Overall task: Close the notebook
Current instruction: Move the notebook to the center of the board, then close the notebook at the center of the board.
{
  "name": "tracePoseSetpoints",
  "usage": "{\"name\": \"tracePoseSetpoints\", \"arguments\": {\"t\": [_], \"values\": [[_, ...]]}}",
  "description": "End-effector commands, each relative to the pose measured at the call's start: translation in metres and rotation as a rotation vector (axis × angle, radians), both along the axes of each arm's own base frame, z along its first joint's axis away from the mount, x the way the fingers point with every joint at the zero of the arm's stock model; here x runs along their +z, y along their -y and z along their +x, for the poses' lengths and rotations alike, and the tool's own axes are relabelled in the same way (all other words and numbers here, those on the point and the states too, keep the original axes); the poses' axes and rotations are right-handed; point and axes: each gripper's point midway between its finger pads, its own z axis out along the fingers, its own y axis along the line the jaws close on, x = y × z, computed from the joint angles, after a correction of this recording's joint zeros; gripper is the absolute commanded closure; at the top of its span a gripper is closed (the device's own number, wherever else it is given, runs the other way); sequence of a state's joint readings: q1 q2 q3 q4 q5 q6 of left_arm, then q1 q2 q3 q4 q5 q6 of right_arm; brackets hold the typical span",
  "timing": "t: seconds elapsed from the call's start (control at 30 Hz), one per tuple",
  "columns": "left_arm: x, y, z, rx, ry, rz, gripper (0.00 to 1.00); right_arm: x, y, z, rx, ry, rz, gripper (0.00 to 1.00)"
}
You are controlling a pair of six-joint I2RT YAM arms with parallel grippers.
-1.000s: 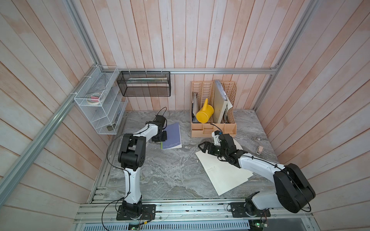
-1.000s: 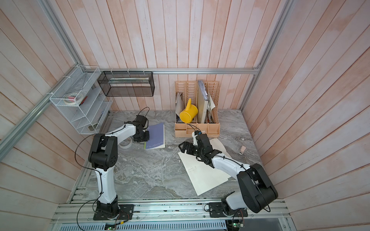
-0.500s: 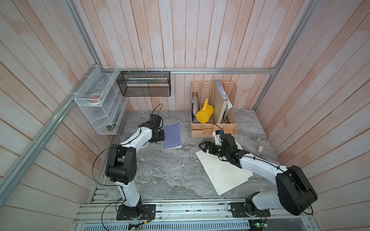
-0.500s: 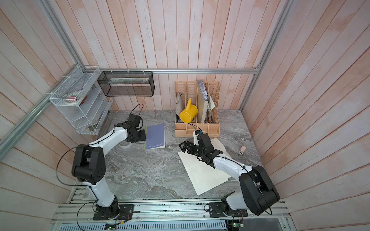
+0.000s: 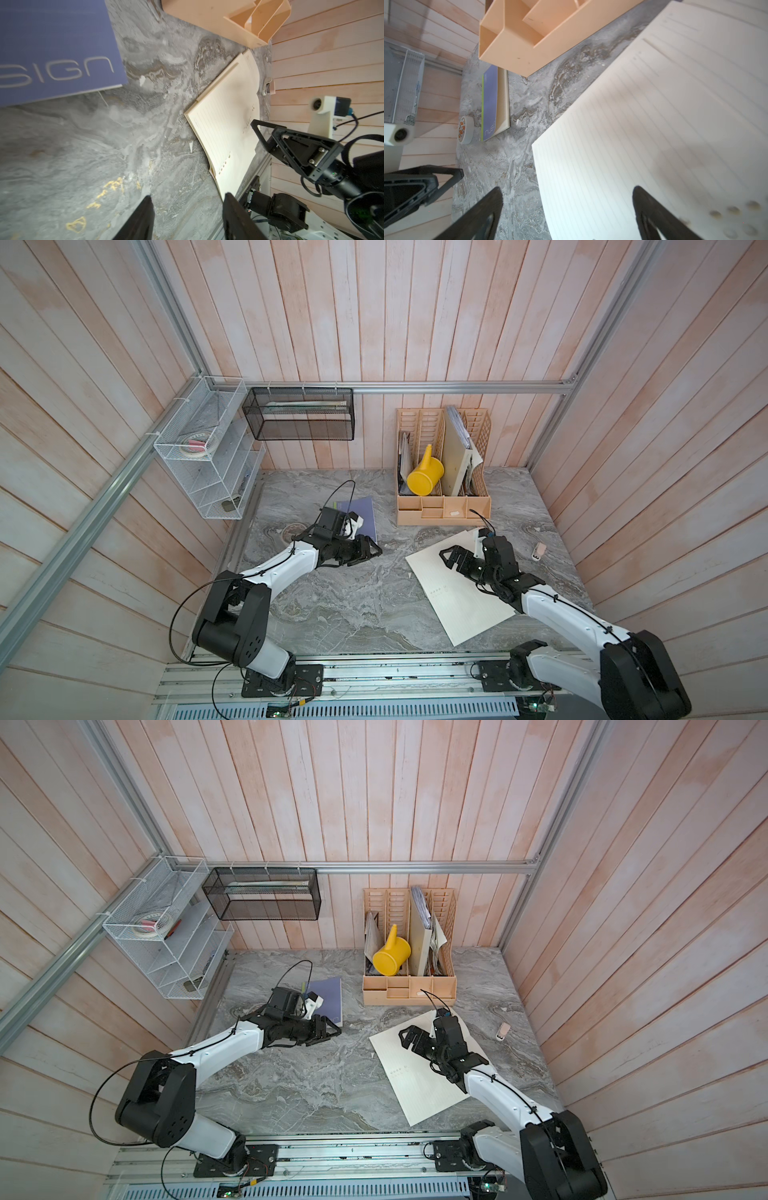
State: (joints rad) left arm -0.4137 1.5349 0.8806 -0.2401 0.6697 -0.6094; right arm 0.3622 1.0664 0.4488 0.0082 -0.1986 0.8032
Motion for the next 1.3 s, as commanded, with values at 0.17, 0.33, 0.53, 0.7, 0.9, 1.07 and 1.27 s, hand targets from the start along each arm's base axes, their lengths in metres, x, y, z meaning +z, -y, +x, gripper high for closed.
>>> {"name": "tracePoseSetpoints", "arguments": {"t": [0.17, 0.33, 0.53, 0.7, 0.9, 1.07, 1.27], "values": [[-0.009, 0.042, -0.023, -0.007, -0.034, -0.16, 0.44, -0.006, 0.051, -0.035, -0.24, -0.068, -0.058, 0.02], [-0.022, 0.064, -0.036, -0.04, -0.064, -0.168, 0.44, -0.017, 0.065, -0.046, -0.298, -0.118, -0.102, 0.02], [-0.024, 0.066, -0.029, -0.006, -0.053, -0.125, 0.44, -0.041, 0.067, -0.053, -0.32, -0.161, -0.094, 0.02], [-0.037, 0.066, -0.025, 0.005, -0.073, -0.086, 0.44, -0.054, 0.074, -0.062, -0.327, -0.204, -0.136, 0.02], [-0.045, 0.075, -0.021, 0.031, -0.117, -0.15, 0.44, -0.071, 0.072, -0.073, -0.307, -0.253, -0.131, 0.02], [-0.038, 0.087, -0.019, 0.04, -0.132, -0.215, 0.47, -0.074, 0.07, -0.075, -0.303, -0.249, -0.115, 0.02], [-0.048, 0.091, -0.016, 0.057, -0.154, -0.18, 0.47, -0.075, 0.06, -0.072, -0.264, -0.232, -0.064, 0.02]]}}
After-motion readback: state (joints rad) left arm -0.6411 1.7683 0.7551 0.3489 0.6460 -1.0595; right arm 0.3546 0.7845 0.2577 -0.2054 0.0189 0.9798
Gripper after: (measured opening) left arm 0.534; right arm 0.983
